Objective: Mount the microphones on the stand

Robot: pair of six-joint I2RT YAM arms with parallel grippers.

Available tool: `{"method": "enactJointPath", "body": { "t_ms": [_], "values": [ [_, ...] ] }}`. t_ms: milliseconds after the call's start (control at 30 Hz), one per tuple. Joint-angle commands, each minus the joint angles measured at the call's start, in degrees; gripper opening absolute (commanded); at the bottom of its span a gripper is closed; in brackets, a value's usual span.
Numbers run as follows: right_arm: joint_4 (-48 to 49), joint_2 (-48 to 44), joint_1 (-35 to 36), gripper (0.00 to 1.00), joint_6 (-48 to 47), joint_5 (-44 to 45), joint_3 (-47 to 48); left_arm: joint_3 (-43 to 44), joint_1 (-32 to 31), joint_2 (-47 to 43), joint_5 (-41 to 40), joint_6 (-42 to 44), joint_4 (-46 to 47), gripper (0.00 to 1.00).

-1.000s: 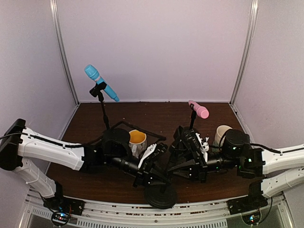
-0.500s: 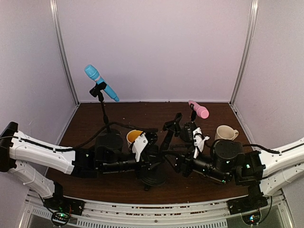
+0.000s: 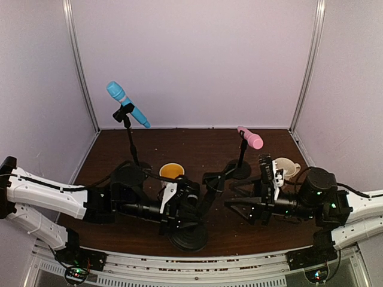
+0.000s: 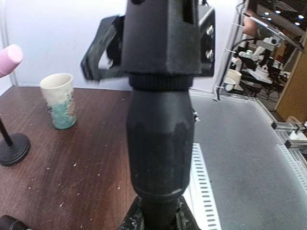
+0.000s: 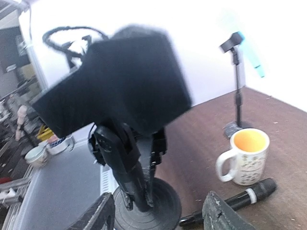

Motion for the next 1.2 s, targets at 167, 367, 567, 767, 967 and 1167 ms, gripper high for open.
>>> {"method": "enactJointPath", "body": {
  "t_ms": [167,367,567,767,967,1167],
  "values": [
    [13.6,8.6,-0.3,0.59,1.7,-15.9,0.5,5.9,-0.1,4.0,11.1,-0.8,7.0,0.00],
    [17.4,10.8,-0.3,0.43,2.4,-17.5,0.3,6.7,-0.3,5.2,11.7,-1.1,7.2,0.00],
    [15.6,11.9,0.0,0.31,2.1,-16.5,0.8,6.7,-0.3,5.4,11.4,-1.6,7.3,0.00],
    [13.3,11.8,0.7,0.30,1.2,-14.3,0.9,7.8,-0.3,5.2,12.1,-2.7,6.1,0.00],
    [10.7,10.6,1.8,0.45,-0.5,-9.7,0.9,9.9,-0.3,6.4,13.5,-3.0,3.7,0.00],
    [11.0,10.0,1.9,0.37,-0.8,-8.6,0.2,10.7,-0.3,7.0,13.5,-2.7,3.3,0.00]
  ]
}}
